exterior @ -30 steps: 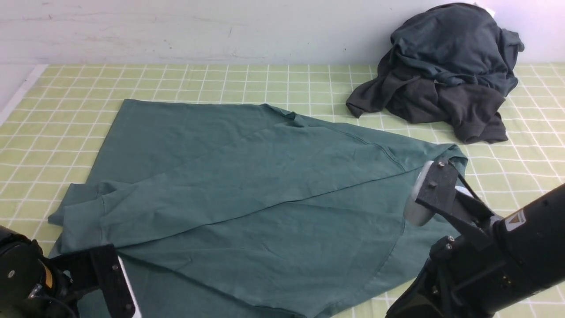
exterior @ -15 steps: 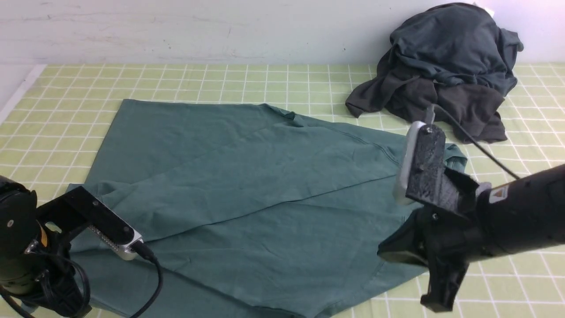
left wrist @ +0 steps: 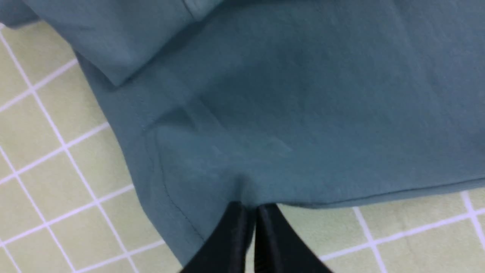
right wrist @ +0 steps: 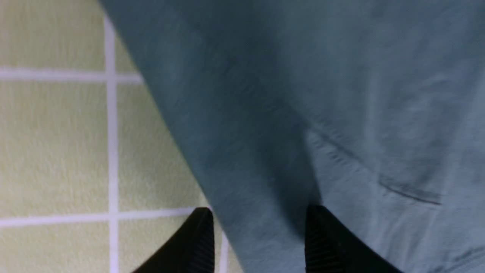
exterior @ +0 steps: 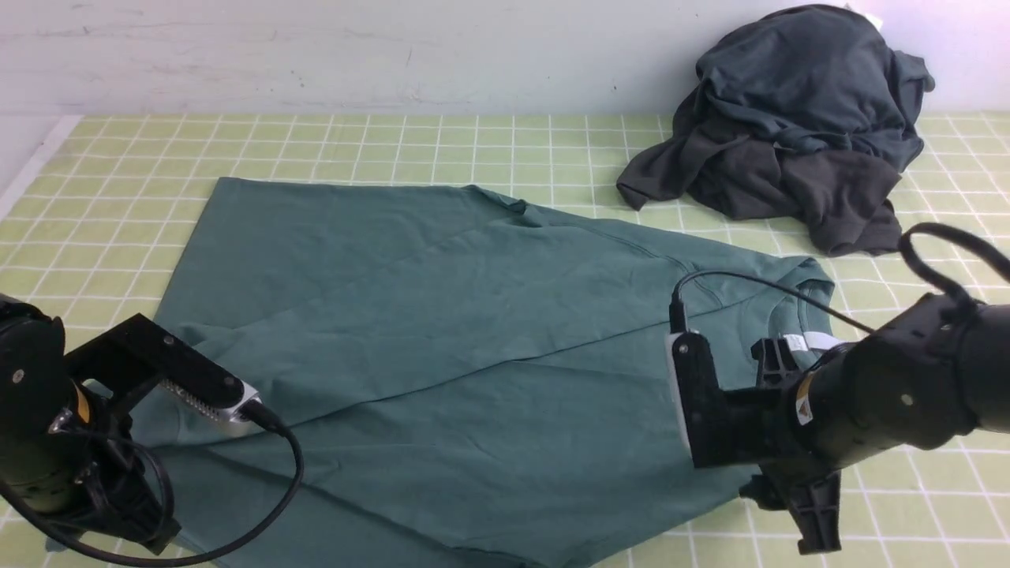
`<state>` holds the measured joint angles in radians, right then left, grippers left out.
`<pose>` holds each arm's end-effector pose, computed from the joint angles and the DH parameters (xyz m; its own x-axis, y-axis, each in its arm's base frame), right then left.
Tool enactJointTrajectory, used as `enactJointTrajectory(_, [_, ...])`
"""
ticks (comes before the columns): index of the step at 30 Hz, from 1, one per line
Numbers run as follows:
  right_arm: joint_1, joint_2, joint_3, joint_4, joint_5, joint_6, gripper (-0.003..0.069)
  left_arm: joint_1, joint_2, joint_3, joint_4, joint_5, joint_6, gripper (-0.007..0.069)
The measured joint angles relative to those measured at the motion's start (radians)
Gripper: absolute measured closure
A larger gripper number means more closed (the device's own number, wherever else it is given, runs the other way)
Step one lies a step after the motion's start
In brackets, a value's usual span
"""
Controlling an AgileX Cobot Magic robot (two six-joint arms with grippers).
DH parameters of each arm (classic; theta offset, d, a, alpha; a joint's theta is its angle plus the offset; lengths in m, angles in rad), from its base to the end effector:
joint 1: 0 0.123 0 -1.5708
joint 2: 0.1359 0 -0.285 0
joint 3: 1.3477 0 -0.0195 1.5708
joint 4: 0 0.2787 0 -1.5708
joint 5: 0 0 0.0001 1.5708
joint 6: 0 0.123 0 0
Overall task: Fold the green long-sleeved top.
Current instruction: Use both arms simultaneously to clamp the lower edge of the clothing fabric
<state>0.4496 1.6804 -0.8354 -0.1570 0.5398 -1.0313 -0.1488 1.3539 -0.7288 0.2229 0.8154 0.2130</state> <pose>0.2914 0.1296 0.1042 0.0391 -0.9985 -0.0372 -0.9587 -0.0270 -0.2833 0.2540 -0.0180 0.1628 -0.8592 0.4871 -0.1565 0.4484 0.8643 0.2281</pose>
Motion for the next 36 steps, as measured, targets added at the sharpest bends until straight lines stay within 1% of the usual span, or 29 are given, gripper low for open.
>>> enactJointTrajectory(2, [0.0, 0.019, -0.002, -0.037, 0.002, 0.014, 0.0342, 0.0, 0.0, -0.001, -0.006, 0.002, 0.0, 0.0604])
enactJointTrajectory(4, [0.0, 0.023, -0.005, -0.048, -0.004, 0.02, 0.0344, 0.0, 0.0, -0.001, -0.006, 0.002, 0.0, 0.0604])
enactJointTrajectory(6, [0.001, 0.03, -0.008, -0.063, -0.02, 0.026, 0.0376, 0.0, 0.0, -0.001, -0.007, 0.003, 0.001, 0.0604])
enactJointTrajectory(7, [0.001, 0.03, -0.008, -0.063, -0.021, 0.027, 0.0376, 0.0, 0.0, -0.001, -0.007, 0.003, 0.001, 0.0604])
enactJointTrajectory(8, [0.001, 0.033, -0.008, -0.064, -0.023, 0.028, 0.0408, 0.0, 0.0, -0.001, -0.007, 0.003, 0.002, 0.0604])
enactJointTrajectory(9, [0.001, 0.033, -0.008, -0.064, -0.023, 0.028, 0.0419, 0.0, 0.0, -0.001, -0.007, 0.003, 0.002, 0.0604])
enactJointTrajectory(12, [0.001, 0.034, -0.008, -0.065, -0.029, 0.044, 0.0529, 0.0, 0.0, -0.001, -0.007, 0.01, 0.002, 0.0604])
enactJointTrajectory(13, [0.001, 0.034, -0.008, -0.065, -0.03, 0.055, 0.055, 0.0, 0.0, -0.002, -0.007, 0.02, 0.002, 0.0604])
enactJointTrajectory(15, [0.001, 0.025, -0.008, -0.066, -0.022, 0.1, 0.0616, 0.0, -0.004, -0.014, -0.007, 0.06, 0.002, 0.0604])
enactJointTrajectory(16, [0.001, 0.013, -0.008, -0.066, -0.013, 0.131, 0.0638, 0.0, -0.009, -0.02, -0.006, 0.075, 0.001, 0.0604])
enactJointTrajectory(17, [0.001, 0.01, -0.008, -0.066, -0.012, 0.138, 0.0643, 0.0, -0.012, -0.024, -0.006, 0.082, -0.001, 0.0604])
enactJointTrajectory(18, [0.001, -0.025, -0.008, -0.073, 0.01, 0.202, 0.0652, 0.0, -0.029, -0.042, -0.003, 0.107, -0.018, 0.0604])
enactJointTrajectory(24, [0.001, -0.126, -0.014, -0.117, 0.04, 0.402, 0.0654, 0.0, -0.071, -0.129, 0.03, 0.127, -0.123, 0.0604])
enactJointTrajectory(27, [0.001, -0.13, -0.021, -0.123, 0.044, 0.455, 0.0654, 0.0, -0.069, -0.138, 0.022, 0.127, -0.139, 0.0604])
enactJointTrajectory(28, [0.001, -0.13, -0.021, -0.123, 0.046, 0.478, 0.0654, 0.0, -0.064, -0.128, -0.001, 0.127, -0.143, 0.0604])
enactJointTrajectory(31, [0.001, -0.13, -0.021, -0.116, 0.052, 0.491, 0.0654, 0.0, -0.046, -0.099, -0.032, 0.118, -0.143, 0.0604])
enactJointTrajectory(33, [0.001, -0.13, -0.021, -0.113, 0.057, 0.493, 0.0654, 0.0, -0.022, -0.063, -0.044, 0.085, -0.134, 0.0603])
enactJointTrajectory(36, [0.001, -0.13, -0.021, -0.113, 0.064, 0.498, 0.0654, 0.0, 0.007, -0.026, -0.048, 0.025, -0.107, 0.0574])
